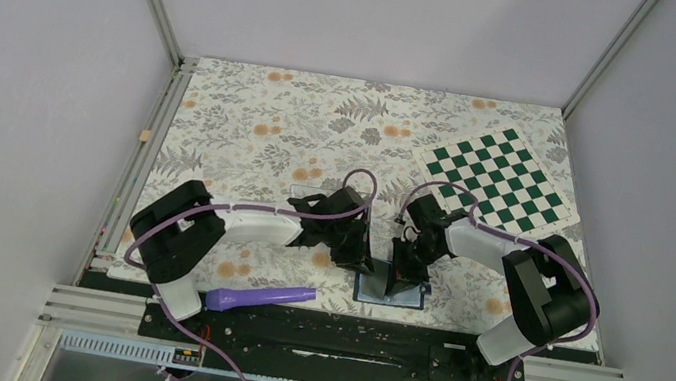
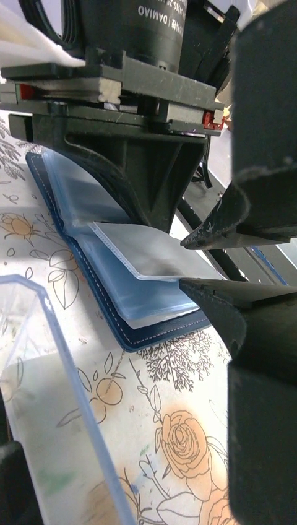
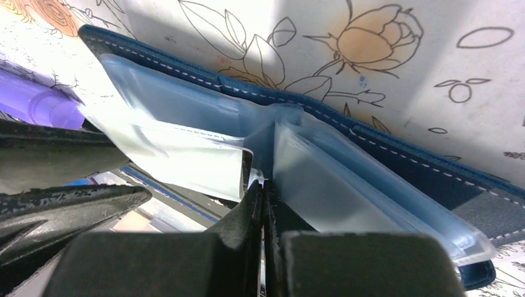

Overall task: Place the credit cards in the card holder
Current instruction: Insert the credit card into the card holder.

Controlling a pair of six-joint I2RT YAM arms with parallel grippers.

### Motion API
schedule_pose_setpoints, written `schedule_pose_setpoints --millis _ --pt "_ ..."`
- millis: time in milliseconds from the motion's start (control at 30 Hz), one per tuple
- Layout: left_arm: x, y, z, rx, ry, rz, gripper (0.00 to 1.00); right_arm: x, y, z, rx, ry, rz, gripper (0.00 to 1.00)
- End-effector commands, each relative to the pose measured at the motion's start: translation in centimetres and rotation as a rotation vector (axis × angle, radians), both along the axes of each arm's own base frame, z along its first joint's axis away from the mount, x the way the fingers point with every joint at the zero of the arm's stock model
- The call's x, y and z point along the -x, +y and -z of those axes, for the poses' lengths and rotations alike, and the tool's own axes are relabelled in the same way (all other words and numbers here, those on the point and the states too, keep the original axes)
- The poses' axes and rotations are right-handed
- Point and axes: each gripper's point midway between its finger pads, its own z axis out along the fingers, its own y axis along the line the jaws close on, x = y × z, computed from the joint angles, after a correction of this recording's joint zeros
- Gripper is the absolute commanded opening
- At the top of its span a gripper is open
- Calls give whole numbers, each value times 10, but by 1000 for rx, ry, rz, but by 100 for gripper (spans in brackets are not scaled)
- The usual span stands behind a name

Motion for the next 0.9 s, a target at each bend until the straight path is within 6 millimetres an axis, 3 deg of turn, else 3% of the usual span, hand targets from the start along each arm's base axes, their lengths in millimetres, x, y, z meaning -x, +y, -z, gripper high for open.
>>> schedule_pose_setpoints --millis 0,200,367,567,767,867 --pt "1 -46 -61 284 -74 69 23 -11 7 2 -11 -40 -6 0" --pt "7 -58 -70 342 -81 118 24 -11 8 0 -17 -38 -5 0" --pt "8 -58 -57 296 -60 118 24 -14 10 -7 -25 -51 -3 0" --pt "8 -54 -38 243 -37 109 25 -19 14 -32 -59 -94 6 1" --pt "5 -59 -41 268 -48 107 27 -27 13 -64 -69 -150 22 2" --pt "3 -66 -43 292 -49 114 28 -31 5 -71 -38 -174 30 2"
